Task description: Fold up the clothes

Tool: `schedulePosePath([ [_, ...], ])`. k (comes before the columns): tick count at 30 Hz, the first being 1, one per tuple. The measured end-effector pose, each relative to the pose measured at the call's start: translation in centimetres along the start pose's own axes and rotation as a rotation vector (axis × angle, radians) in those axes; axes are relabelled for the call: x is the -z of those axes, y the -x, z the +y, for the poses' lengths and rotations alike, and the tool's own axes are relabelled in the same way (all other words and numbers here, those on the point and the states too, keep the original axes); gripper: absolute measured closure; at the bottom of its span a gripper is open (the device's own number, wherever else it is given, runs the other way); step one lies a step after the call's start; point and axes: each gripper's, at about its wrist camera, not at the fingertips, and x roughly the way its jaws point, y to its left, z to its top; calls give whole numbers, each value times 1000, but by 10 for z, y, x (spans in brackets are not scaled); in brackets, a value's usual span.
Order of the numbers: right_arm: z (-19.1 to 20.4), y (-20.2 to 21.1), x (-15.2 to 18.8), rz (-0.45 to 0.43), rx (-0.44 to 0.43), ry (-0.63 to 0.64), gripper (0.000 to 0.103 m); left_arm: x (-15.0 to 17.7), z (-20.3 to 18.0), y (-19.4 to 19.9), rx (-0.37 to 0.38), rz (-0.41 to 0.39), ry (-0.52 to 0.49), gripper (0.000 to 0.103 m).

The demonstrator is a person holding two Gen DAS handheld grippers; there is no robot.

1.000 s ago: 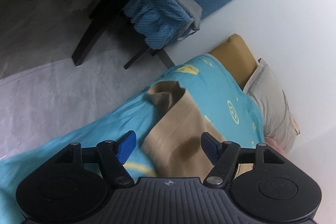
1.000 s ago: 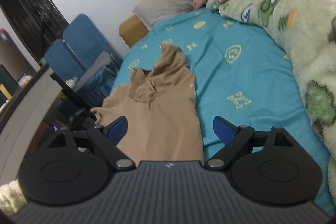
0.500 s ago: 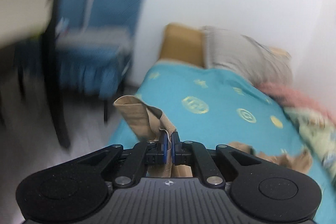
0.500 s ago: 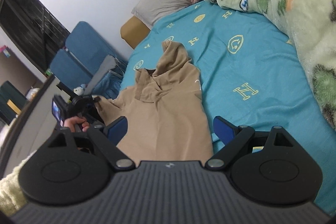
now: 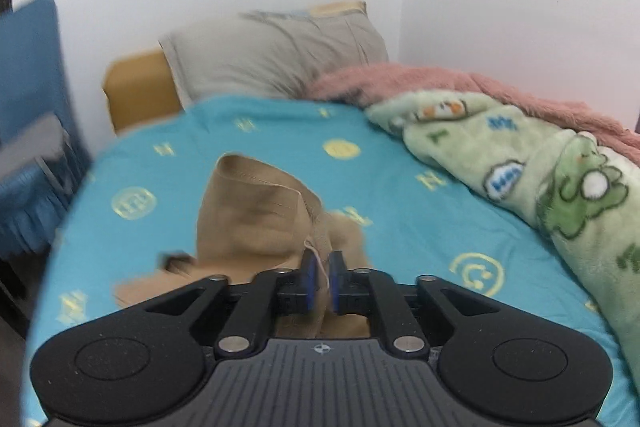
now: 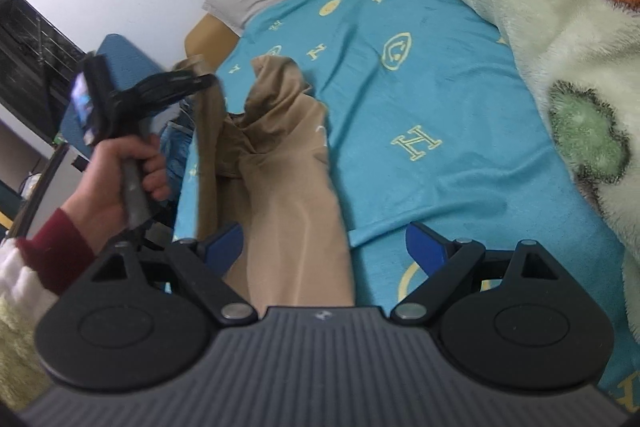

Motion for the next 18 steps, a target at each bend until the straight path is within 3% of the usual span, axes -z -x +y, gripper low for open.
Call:
schedulePosePath([
  [1,-1,-1,0,3,2,-1,13,7,-4,-6,11,9,13,65],
  [3,-3,-5,-2,3,13,8,13,21,1,-13,23,39,48,42],
  [6,-2,-9,-4,-4,25,21,13,36,13,-7,68,68,116,39],
  [8,0,-9,-6,-10,22,30,13,49,20,18,90,60,163,30],
  [9,1,-9,-7,-15,23,39,13,55,24,35,91,48,168,25],
  [18,27,18,2,-104,-4,154,13,114,32,214,14,-61,130,19],
])
